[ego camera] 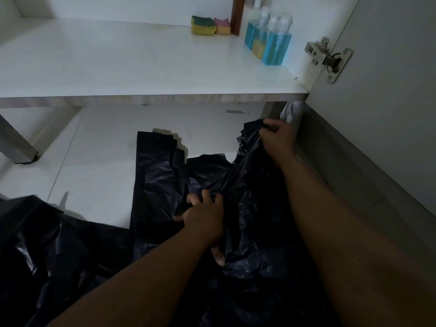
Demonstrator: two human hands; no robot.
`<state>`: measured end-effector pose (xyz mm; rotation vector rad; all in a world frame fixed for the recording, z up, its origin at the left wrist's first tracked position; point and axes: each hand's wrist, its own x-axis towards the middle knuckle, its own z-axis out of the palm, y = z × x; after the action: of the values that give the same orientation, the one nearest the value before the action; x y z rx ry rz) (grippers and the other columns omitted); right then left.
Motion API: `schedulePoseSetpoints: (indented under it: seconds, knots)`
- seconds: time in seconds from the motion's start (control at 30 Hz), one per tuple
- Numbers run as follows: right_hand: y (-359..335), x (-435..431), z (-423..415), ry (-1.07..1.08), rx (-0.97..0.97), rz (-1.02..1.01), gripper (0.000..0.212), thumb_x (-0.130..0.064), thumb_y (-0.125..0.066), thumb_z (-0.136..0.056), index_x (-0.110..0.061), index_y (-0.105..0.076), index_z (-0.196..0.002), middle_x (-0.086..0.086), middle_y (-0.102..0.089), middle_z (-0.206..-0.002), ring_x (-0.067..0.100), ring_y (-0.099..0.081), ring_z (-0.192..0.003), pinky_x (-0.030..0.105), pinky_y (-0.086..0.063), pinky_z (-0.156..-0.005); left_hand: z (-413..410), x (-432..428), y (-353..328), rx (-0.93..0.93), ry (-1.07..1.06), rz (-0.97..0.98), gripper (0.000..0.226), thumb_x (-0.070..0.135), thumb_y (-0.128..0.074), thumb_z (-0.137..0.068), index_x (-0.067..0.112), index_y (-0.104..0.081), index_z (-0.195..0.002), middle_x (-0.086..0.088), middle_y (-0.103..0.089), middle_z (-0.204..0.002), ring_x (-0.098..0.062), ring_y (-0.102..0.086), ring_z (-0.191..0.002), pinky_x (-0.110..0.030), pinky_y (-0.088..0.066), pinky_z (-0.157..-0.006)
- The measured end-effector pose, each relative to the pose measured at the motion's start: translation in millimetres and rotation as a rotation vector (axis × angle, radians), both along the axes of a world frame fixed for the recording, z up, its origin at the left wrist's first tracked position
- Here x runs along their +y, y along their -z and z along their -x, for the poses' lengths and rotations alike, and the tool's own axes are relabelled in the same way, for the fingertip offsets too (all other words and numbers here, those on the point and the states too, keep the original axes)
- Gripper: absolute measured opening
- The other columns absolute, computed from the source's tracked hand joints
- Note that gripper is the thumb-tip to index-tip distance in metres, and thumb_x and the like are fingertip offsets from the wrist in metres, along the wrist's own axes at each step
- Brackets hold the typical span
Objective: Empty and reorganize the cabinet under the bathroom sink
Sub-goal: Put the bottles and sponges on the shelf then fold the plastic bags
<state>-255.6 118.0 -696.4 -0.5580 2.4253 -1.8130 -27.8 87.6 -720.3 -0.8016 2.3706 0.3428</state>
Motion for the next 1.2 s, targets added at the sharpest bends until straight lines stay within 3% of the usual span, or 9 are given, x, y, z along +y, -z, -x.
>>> schedulePoseSetpoints:
  seconds: [0.1,0.17,0.4,0.5,0.67,0.8,0.97,1.1,1.2]
  knots:
    - [-10,-4,1,0.044,-0.077,0.091,0.017,-0.006,-0.076,-0.077,-0.019,-0.068,-0.083,-0.001,-0.068,-0.088,0.019,-0.068,-0.090,0.031,-0.057,-0.086,0,0,2,0.003,-0.001,0.007,0.151,0.039,-0.098,-0.045,0.028,0.009,-0.150,-0.009,0.006,-0.153,-0.048,0.001,-0.140,-0.078,-0.037,-0.091]
    - [-12,-6,9,0.043,0.033,-0.050,0.030,-0.001,-0.074,-0.079,-0.026,-0.058,-0.073,0.001,-0.066,-0.088,0.018,-0.065,-0.089,0.034,-0.056,-0.088,0,0,3,0.000,0.005,0.017,0.150,0.040,-0.098,-0.044,0.028,0.007,-0.150,-0.010,0.005,-0.153,-0.048,0.000,-0.139,-0.078,-0.038,-0.091]
    - [-4,19,-5,0.041,0.445,-0.470,0.016,-0.001,-0.055,-0.087,-0.014,-0.065,-0.089,0.010,-0.057,-0.114,0.014,-0.053,-0.090,0.030,-0.047,-0.083,-1,-2,7,0.018,0.010,0.010,0.154,0.039,-0.098,-0.045,0.027,0.013,-0.152,-0.010,0.007,-0.155,-0.048,0.003,-0.140,-0.078,-0.036,-0.093]
    - [1,31,-27,-0.225,0.253,-0.719,0.009,-0.013,-0.062,-0.084,-0.017,-0.068,-0.080,0.007,-0.068,-0.087,0.022,-0.065,-0.081,0.035,-0.055,-0.077,-1,0,7,0.015,-0.004,0.012,0.147,0.035,-0.096,-0.053,0.026,0.011,-0.153,-0.012,0.008,-0.156,-0.048,0.003,-0.141,-0.077,-0.034,-0.095]
    - [14,39,-60,-0.532,0.005,-1.057,0.016,-0.015,-0.056,-0.088,-0.005,-0.066,-0.079,0.007,-0.061,-0.078,0.023,-0.060,-0.080,0.029,-0.047,-0.072,-4,1,3,0.026,-0.016,-0.031,0.138,0.031,-0.093,-0.062,0.028,0.010,-0.154,-0.012,0.017,-0.159,-0.049,0.011,-0.143,-0.078,-0.027,-0.100]
    - [18,42,-73,-0.587,-0.074,-1.159,0.035,-0.018,-0.050,-0.092,0.000,-0.061,-0.120,0.017,-0.061,-0.119,0.030,-0.061,-0.102,0.029,-0.047,-0.081,-10,3,1,0.004,0.007,-0.034,0.139,0.037,-0.090,-0.064,0.027,0.015,-0.154,-0.012,0.017,-0.161,-0.049,0.013,-0.144,-0.079,-0.018,-0.104]
    - [5,51,-98,-0.564,-0.031,-1.064,0.039,-0.011,-0.048,-0.092,-0.006,-0.057,-0.129,0.018,-0.056,-0.133,0.033,-0.056,-0.118,0.036,-0.045,-0.102,-38,14,-11,0.215,0.139,0.158,0.140,0.053,-0.087,-0.059,0.022,0.011,-0.155,-0.012,-0.007,-0.163,-0.044,-0.006,-0.147,-0.078,-0.005,-0.107]
    - [-14,63,-117,-0.350,0.056,-0.796,0.022,-0.007,-0.049,-0.090,-0.004,-0.067,-0.102,0.017,-0.067,-0.105,0.033,-0.063,-0.101,0.030,-0.046,-0.080,-71,15,-32,0.412,0.084,0.142,0.134,0.071,-0.078,-0.055,0.023,-0.003,-0.155,-0.004,-0.011,-0.161,-0.035,-0.008,-0.148,-0.073,-0.006,-0.110]
    - [-38,51,-142,-0.316,0.081,-0.682,0.026,-0.006,-0.049,-0.091,-0.006,-0.066,-0.111,0.012,-0.066,-0.108,0.029,-0.061,-0.102,0.027,-0.042,-0.084,-112,-8,-57,0.457,0.023,0.181,0.113,0.073,-0.070,-0.064,0.024,-0.018,-0.152,-0.005,-0.024,-0.156,-0.031,-0.022,-0.144,-0.066,-0.015,-0.113]
